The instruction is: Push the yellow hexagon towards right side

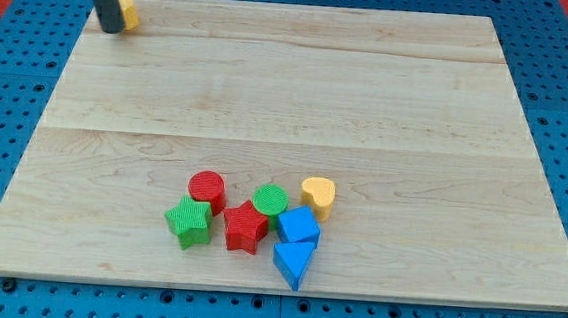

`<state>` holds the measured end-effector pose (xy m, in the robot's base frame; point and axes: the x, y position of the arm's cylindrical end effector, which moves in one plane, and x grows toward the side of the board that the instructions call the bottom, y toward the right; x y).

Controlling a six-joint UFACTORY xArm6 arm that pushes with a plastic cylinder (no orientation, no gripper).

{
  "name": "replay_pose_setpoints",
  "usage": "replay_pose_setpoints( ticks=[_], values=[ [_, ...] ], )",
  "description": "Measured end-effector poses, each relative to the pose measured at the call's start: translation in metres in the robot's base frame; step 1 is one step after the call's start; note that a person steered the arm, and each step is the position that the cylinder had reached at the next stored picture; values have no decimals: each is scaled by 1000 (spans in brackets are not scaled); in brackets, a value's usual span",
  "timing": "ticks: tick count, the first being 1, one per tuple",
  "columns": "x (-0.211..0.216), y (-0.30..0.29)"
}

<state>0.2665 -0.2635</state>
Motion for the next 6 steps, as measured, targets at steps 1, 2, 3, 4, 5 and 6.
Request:
replay_pose_setpoints(
  ticks=[1, 2, 3, 4, 5, 6],
  values=[
    [-6, -33],
    [-24, -13],
    [-25, 5],
    [-35, 6],
    [-32, 47],
    [-31, 52]
  ],
)
